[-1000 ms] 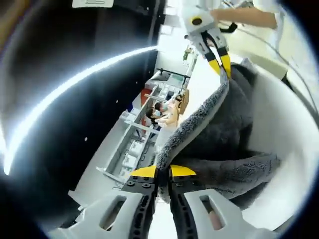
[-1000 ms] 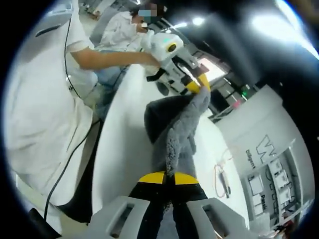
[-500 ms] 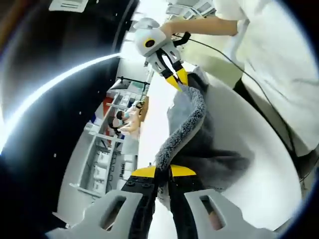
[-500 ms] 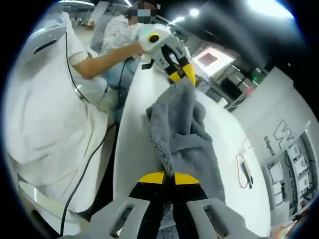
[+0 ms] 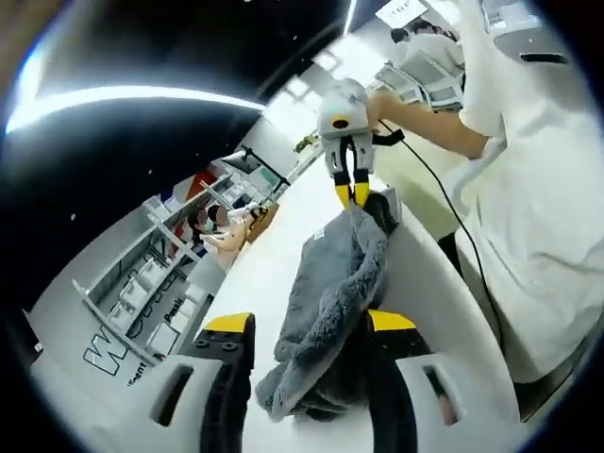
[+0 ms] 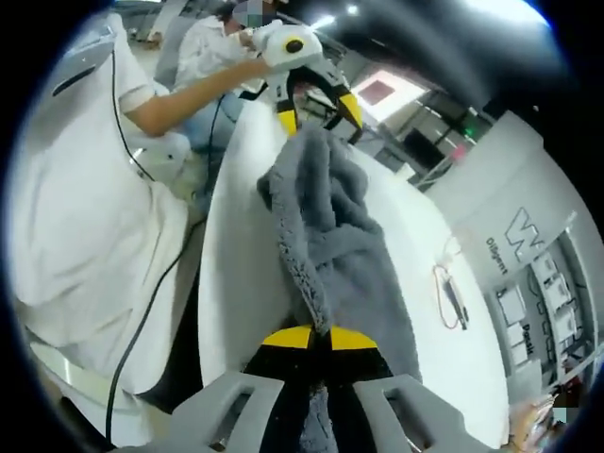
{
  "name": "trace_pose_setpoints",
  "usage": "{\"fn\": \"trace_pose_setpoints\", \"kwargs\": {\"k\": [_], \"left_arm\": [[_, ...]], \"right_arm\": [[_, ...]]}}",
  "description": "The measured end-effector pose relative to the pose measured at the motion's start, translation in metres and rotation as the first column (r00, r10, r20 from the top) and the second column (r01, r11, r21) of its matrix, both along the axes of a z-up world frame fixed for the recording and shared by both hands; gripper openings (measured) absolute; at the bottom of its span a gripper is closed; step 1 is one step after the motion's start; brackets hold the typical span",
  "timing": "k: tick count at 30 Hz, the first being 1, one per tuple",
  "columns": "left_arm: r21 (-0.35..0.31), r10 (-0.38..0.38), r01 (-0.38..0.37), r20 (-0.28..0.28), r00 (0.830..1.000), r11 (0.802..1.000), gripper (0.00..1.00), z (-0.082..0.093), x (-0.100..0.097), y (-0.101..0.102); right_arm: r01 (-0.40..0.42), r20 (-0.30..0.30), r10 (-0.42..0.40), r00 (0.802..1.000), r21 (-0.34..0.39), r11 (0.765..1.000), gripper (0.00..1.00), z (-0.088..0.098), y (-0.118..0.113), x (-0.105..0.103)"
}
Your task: Open the folded towel by lifting each exposed corner and separating the folded layers until the towel lies flat within the target outline without major curled edges
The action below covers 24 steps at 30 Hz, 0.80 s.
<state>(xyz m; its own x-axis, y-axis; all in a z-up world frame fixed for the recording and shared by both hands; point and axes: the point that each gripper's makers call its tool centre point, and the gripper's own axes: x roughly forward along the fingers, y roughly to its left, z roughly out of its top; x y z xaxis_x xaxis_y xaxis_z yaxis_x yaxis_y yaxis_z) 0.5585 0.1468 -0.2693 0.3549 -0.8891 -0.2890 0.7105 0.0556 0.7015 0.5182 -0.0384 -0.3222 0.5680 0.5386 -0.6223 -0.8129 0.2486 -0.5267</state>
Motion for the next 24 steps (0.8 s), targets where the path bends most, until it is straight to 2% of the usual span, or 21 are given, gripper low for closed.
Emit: {"fn": "trace_pose_setpoints", "kwargs": {"k": [1,2,3,5,6,7,9,11,12,14,15,16,17,20,21,22,24], "left_arm": [[0.013,0.007,-0.007,0.000,1.000,1.000,0.44,-0.003,0.002,0.002],[0.073,0.044,-0.044,0.011,0.999,0.996,0.44,-0.016,0.014,0.009],[0.107,0.060,-0.061,0.004,0.998,0.992,0.44,-0.024,0.020,0.014],[0.164,0.120,-0.109,-0.060,0.991,0.980,0.43,-0.046,0.034,0.024],[0.167,0.127,-0.114,-0.071,0.989,0.979,0.41,-0.048,0.035,0.026],[0.151,0.124,-0.107,-0.108,0.986,0.983,0.41,-0.050,0.035,0.025],[0.052,0.090,-0.081,-0.196,0.976,0.995,0.40,-0.045,0.036,0.020],[0.047,0.124,-0.117,-0.189,0.974,0.992,0.42,-0.044,0.046,0.025],[0.074,0.189,-0.179,-0.178,0.966,0.981,0.43,-0.048,0.058,0.034],[0.094,0.257,-0.244,-0.179,0.950,0.965,0.44,-0.051,0.070,0.043],[0.088,0.269,-0.256,-0.195,0.943,0.963,0.46,-0.051,0.073,0.046],[0.071,0.279,-0.269,-0.234,0.932,0.960,0.47,-0.053,0.074,0.048],[0.073,0.282,-0.273,-0.241,0.928,0.959,0.48,-0.054,0.075,0.049],[0.094,0.280,-0.265,-0.245,0.928,0.960,0.47,-0.060,0.076,0.048],[0.136,0.279,-0.254,-0.227,0.933,0.958,0.45,-0.066,0.073,0.048],[0.164,0.275,-0.243,-0.212,0.938,0.956,0.41,-0.068,0.071,0.048],[0.175,0.262,-0.227,-0.212,0.942,0.958,0.27,-0.068,0.066,0.044]], "right_arm": [[0.006,0.001,-0.006,1.000,0.000,1.000,0.00,0.000,-0.001,0.000],[0.020,0.002,-0.020,1.000,-0.004,1.000,0.00,-0.001,-0.005,0.000],[0.034,-0.003,-0.034,0.999,-0.010,0.999,0.00,-0.003,-0.009,0.000],[0.050,-0.011,-0.050,0.999,-0.015,0.999,0.00,-0.005,-0.012,0.000],[0.053,-0.013,-0.053,0.999,-0.019,0.998,0.00,-0.006,-0.013,0.000],[0.056,-0.015,-0.056,0.998,-0.024,0.998,0.00,-0.008,-0.014,-0.001],[0.060,-0.019,-0.060,0.998,-0.028,0.998,0.00,-0.009,-0.016,-0.002],[0.060,-0.010,-0.061,0.998,-0.031,0.998,0.00,-0.008,-0.016,-0.002],[0.061,-0.006,-0.061,0.998,-0.027,0.998,0.00,-0.007,-0.016,-0.002],[0.061,-0.004,-0.061,0.998,-0.019,0.998,0.00,-0.004,-0.016,-0.004],[0.055,0.000,-0.055,0.999,-0.012,0.998,0.00,-0.002,-0.015,-0.005],[0.051,0.003,-0.051,0.999,-0.008,0.999,0.00,-0.002,-0.014,-0.005],[0.049,0.005,-0.049,0.999,-0.008,0.999,0.00,-0.001,-0.014,-0.004],[0.049,0.000,-0.049,0.999,-0.015,0.999,0.00,-0.004,-0.015,-0.004],[0.050,-0.002,-0.050,0.999,-0.019,0.999,0.00,-0.005,-0.016,-0.003],[0.050,-0.002,-0.050,0.999,-0.021,0.999,0.00,-0.006,-0.016,-0.003],[0.050,-0.003,-0.050,0.999,-0.021,0.999,0.00,-0.006,-0.016,-0.002]]}}
